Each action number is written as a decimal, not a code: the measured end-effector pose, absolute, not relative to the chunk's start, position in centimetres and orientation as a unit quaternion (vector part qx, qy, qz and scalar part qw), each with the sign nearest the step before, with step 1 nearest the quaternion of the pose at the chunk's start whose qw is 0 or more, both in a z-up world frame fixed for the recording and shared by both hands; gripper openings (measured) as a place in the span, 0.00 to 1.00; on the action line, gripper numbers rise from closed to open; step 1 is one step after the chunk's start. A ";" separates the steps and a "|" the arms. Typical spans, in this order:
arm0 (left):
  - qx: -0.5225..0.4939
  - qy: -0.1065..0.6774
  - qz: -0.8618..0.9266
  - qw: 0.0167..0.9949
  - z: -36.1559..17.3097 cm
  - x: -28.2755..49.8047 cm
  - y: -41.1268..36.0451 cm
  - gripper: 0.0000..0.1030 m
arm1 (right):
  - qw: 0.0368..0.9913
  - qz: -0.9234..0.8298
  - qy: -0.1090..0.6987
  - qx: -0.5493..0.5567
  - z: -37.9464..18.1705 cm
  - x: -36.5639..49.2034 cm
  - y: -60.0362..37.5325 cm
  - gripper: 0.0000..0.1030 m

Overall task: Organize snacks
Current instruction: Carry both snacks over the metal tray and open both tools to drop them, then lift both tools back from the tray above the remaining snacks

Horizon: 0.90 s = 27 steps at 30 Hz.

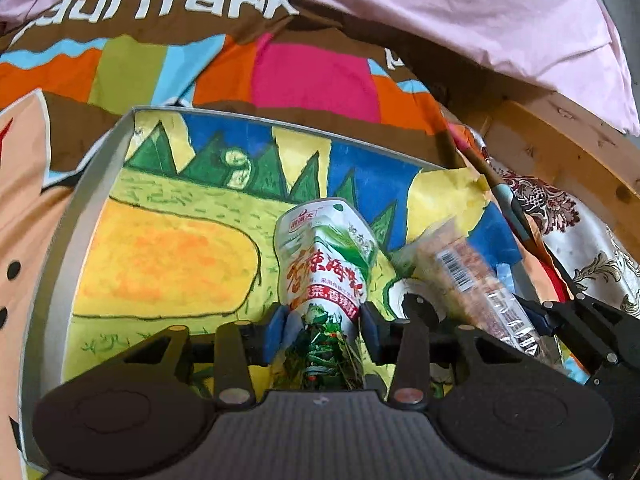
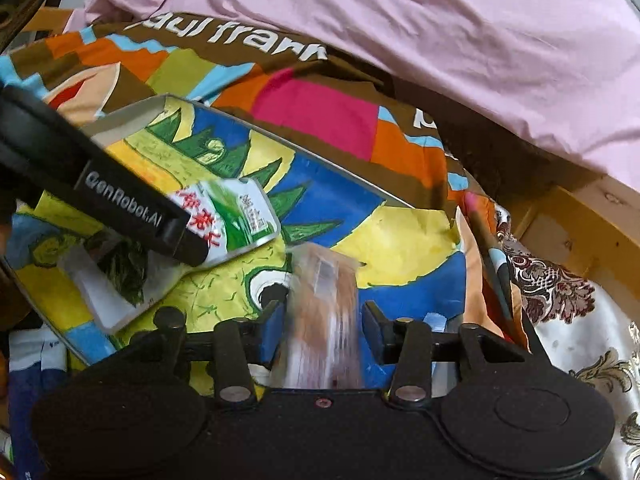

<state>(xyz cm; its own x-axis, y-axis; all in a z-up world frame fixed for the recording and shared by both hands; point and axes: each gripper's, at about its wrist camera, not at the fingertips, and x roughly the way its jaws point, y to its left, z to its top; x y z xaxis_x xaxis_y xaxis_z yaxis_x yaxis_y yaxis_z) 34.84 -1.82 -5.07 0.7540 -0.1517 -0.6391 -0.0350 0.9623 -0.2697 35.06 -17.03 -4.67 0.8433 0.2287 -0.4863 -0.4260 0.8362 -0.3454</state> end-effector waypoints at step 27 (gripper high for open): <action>-0.101 0.196 -0.021 0.975 3.4 19.7 -0.9 0.99 | 0.984 0.146 0.098 -0.039 6.5 19.3 -24.9 0.99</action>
<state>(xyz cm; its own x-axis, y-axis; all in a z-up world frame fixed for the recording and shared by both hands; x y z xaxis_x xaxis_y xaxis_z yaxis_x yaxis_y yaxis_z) 19.69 -0.88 3.42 0.9223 -0.0799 -0.3782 0.0009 0.9788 -0.2046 19.30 -24.90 6.54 0.9379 0.2797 -0.2051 -0.2952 0.9542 -0.0487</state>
